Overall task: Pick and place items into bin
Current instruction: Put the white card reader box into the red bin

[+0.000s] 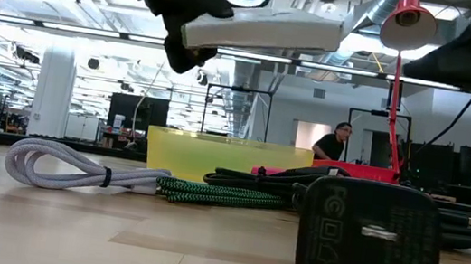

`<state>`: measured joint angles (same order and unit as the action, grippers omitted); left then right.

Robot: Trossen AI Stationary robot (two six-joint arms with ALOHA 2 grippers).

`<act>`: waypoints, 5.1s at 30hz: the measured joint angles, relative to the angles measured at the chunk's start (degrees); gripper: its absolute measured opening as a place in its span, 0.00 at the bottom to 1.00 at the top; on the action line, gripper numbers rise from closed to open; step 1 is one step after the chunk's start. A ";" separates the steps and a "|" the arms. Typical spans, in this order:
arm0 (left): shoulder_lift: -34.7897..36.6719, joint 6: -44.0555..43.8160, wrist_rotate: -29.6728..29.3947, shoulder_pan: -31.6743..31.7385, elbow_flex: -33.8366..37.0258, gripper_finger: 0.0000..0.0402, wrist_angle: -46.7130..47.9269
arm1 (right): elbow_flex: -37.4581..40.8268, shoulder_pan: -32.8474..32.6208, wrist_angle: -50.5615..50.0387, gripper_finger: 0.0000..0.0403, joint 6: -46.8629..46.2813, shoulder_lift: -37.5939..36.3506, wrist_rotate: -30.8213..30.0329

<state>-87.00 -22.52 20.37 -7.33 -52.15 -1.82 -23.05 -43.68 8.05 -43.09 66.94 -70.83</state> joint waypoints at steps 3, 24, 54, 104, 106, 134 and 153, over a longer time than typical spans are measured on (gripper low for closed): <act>0.00 2.48 -1.54 0.00 -0.87 0.09 2.52 | 0.00 2.87 1.88 0.00 0.05 0.97 0.43; 0.00 7.08 -5.89 0.33 -1.37 0.09 6.63 | -0.02 11.33 31.45 0.00 20.32 8.88 27.37; 2.84 11.14 -12.45 0.71 -1.41 0.09 9.49 | -5.33 23.07 35.30 0.57 19.43 18.64 51.27; 3.10 12.89 -15.16 3.04 -1.32 0.10 -1.40 | -6.34 25.95 35.94 0.34 19.56 18.64 49.91; 3.10 12.89 -15.58 3.06 -1.32 0.10 -1.40 | -6.34 26.26 35.90 0.25 19.60 18.64 50.00; 3.15 12.76 -19.63 2.71 -1.41 0.33 -2.67 | -6.25 26.58 36.03 0.04 23.69 18.66 49.33; 15.39 10.64 -24.53 -0.27 -1.41 0.53 19.06 | -6.23 26.58 33.61 0.04 22.98 18.66 45.17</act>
<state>-71.61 -11.88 -4.16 -7.60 -53.56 17.24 -29.28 -17.10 41.65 -20.11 85.60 -25.65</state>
